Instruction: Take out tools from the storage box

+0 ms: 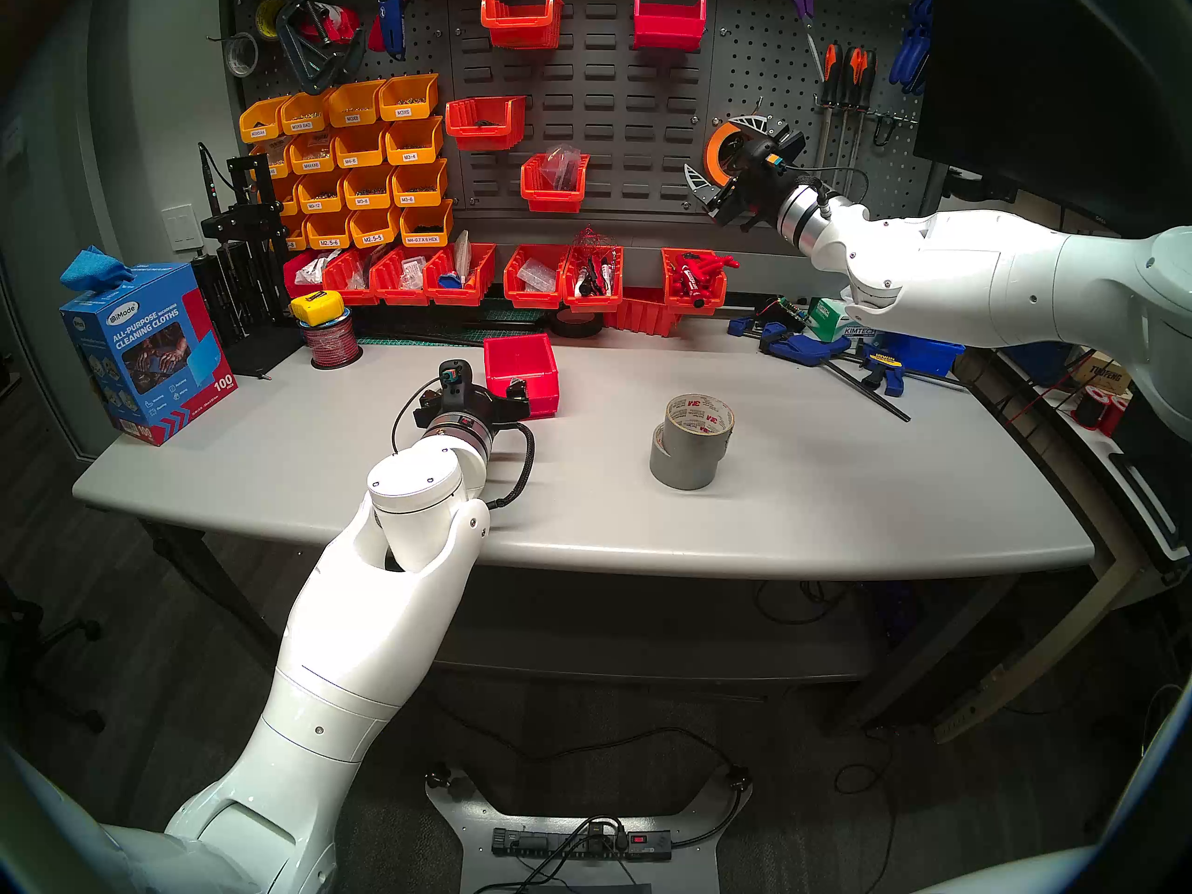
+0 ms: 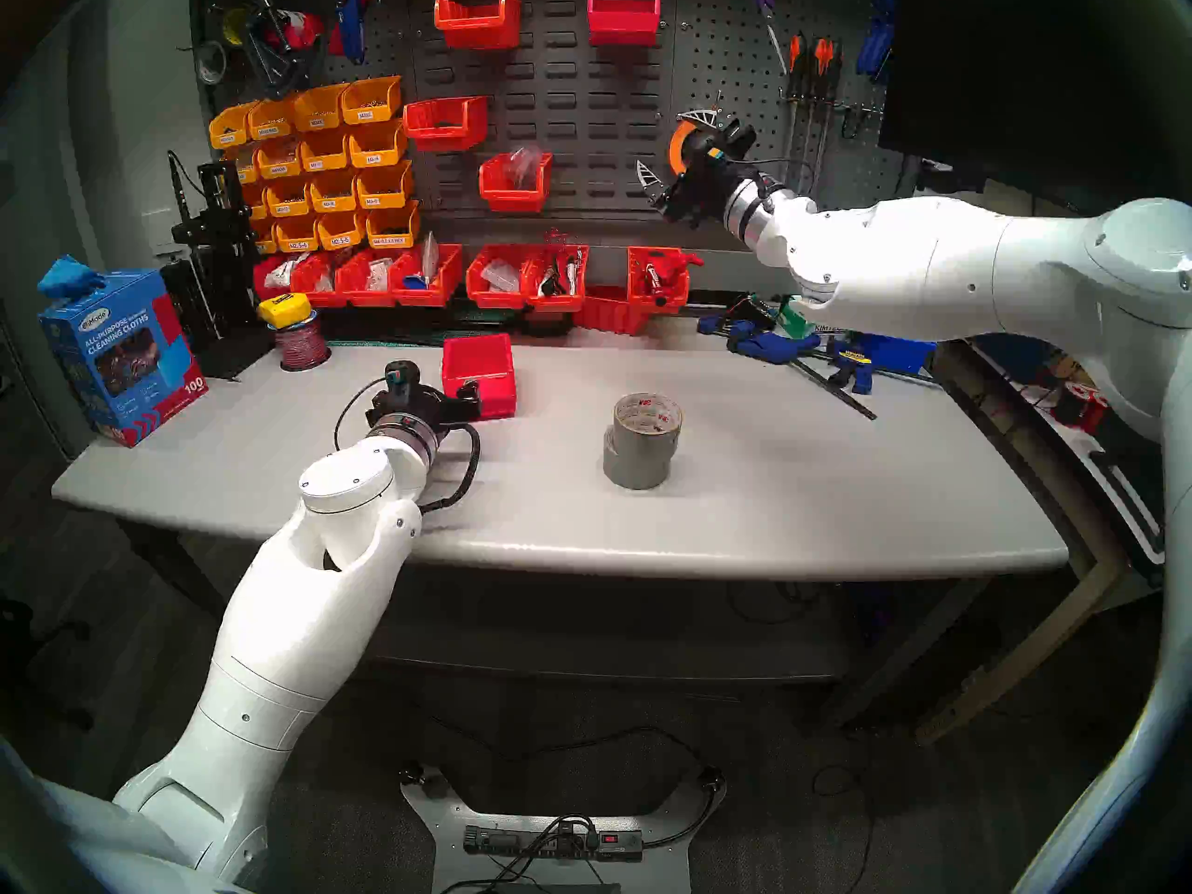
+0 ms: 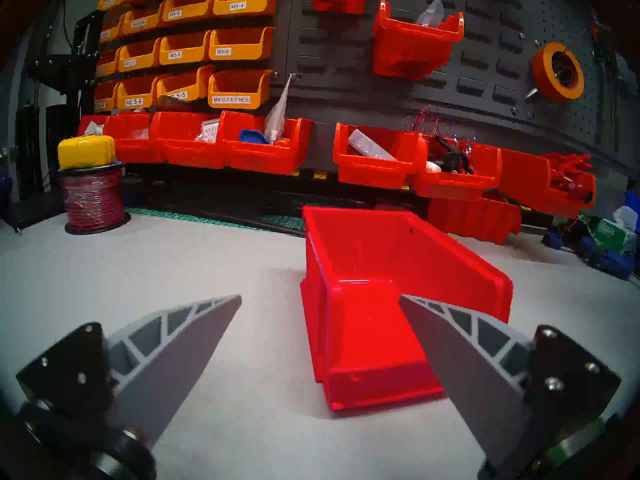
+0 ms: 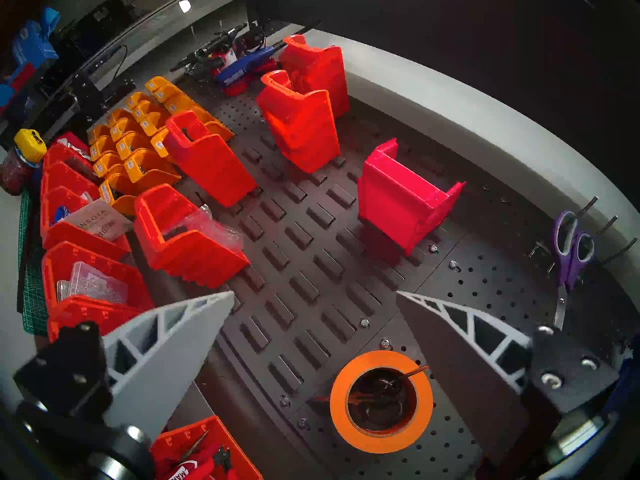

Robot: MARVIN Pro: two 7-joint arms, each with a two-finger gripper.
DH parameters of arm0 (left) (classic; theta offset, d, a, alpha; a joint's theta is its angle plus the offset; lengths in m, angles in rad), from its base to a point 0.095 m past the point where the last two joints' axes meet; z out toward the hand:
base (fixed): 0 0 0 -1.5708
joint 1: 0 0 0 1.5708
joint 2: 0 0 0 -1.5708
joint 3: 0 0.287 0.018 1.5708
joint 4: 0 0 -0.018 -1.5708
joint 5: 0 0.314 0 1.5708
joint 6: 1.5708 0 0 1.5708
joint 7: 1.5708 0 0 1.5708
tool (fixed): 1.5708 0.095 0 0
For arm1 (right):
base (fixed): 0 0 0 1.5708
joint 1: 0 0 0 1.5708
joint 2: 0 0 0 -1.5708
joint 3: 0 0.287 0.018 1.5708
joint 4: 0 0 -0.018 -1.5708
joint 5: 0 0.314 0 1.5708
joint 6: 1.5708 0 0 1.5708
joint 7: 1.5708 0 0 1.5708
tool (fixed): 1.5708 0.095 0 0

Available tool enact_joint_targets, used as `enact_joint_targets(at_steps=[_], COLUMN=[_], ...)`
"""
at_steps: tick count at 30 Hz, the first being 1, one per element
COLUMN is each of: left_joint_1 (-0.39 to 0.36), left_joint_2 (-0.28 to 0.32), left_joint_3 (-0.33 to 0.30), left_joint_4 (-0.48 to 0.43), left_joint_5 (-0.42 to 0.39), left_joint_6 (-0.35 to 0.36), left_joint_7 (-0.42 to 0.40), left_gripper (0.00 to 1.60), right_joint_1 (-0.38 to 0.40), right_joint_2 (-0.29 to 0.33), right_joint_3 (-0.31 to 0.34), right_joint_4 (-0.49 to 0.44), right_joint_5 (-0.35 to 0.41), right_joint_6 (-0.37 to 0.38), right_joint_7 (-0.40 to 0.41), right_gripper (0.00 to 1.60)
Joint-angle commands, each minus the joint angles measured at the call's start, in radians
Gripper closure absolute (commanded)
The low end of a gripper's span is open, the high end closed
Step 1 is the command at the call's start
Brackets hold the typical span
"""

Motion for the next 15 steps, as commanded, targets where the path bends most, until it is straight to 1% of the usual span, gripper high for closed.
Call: enact_joint_targets(at_steps=[1, 2, 3, 4, 5, 12, 14, 15], left_joint_1=[0.004, 0.004, 0.006, 0.009, 0.01, 0.017, 0.02, 0.02], left_joint_2=[0.005, 0.005, 0.006, 0.01, 0.012, 0.032, 0.045, 0.045], left_joint_3=[0.008, 0.008, 0.008, 0.009, 0.007, -0.008, -0.029, -0.029], left_joint_4=[-0.008, -0.008, -0.008, -0.007, -0.007, -0.025, -0.041, -0.041], left_joint_5=[0.028, 0.028, 0.029, 0.031, 0.031, 0.034, 0.033, 0.033], left_joint_6=[-0.051, -0.051, -0.052, -0.059, -0.061, -0.077, -0.082, -0.082], left_joint_7=[0.007, 0.007, 0.01, 0.013, 0.013, 0.019, 0.024, 0.024], left_gripper=[0.0, 0.0, 0.3, 1.09, 1.59, 1.6, 1.6, 1.6], right_joint_1=[0.03, 0.03, 0.03, 0.03, 0.03, 0.029, 0.029, 0.029], right_joint_2=[0.009, 0.009, 0.009, 0.01, 0.01, 0.011, 0.011, 0.011], right_joint_3=[0.011, 0.011, 0.012, 0.013, 0.013, 0.015, 0.016, 0.016], right_joint_4=[0.004, 0.004, 0.004, 0.003, 0.003, 0.002, 0.002, 0.002], right_joint_5=[-0.005, -0.005, -0.006, -0.007, -0.007, -0.01, -0.011, -0.011], right_joint_6=[0.001, 0.001, 0.001, 0.002, 0.003, 0.004, 0.005, 0.005], right_joint_7=[-0.018, -0.018, -0.018, -0.019, -0.019, -0.02, -0.019, -0.019], right_gripper=[0.0, 0.0, 0.0, 0.0, 0.0, 0.0, 0.0, 0.0])
